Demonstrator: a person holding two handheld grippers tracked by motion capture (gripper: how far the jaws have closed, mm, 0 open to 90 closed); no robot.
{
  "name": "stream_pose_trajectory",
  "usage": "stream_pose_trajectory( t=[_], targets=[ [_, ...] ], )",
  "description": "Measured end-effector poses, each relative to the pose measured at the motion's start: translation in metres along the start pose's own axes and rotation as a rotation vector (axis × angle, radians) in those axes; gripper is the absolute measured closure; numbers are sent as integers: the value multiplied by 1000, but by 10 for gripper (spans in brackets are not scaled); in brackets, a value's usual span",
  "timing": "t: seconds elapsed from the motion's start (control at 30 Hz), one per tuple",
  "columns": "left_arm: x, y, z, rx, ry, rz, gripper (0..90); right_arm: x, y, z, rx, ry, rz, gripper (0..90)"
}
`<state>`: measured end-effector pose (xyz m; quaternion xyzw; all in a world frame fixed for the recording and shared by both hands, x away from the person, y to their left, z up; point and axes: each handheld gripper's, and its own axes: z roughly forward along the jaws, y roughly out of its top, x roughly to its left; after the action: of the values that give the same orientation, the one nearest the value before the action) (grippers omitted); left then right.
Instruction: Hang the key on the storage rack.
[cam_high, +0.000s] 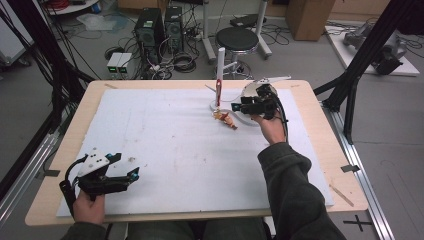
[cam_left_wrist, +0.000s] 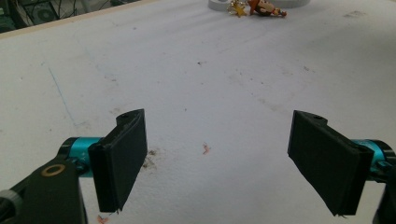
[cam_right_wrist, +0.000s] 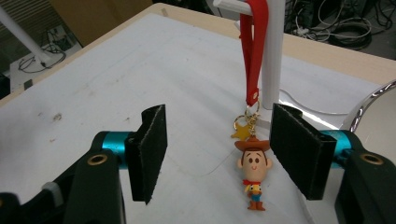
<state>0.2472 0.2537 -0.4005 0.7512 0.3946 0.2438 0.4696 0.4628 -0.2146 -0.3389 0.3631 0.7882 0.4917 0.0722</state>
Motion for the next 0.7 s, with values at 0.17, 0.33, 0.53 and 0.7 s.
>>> stream_pose_trajectory(
  t=[0.17, 0.33, 0.53, 0.7],
  targets=[
    [0, 0, 1, 2, -2, -1, 203, 3, -2, -5, -8, 7, 0, 303],
    [-1, 0, 1, 1, 0, -1, 203, 8, -5, -10, -26, 15, -6, 263],
    [-1, 1, 1, 5, 0, 5, 203, 11, -10, -14, -30, 13, -14, 211],
    [-1, 1, 1, 6, -1, 7, 203, 13, -17, -18, -32, -11, -15, 158]
  ],
)
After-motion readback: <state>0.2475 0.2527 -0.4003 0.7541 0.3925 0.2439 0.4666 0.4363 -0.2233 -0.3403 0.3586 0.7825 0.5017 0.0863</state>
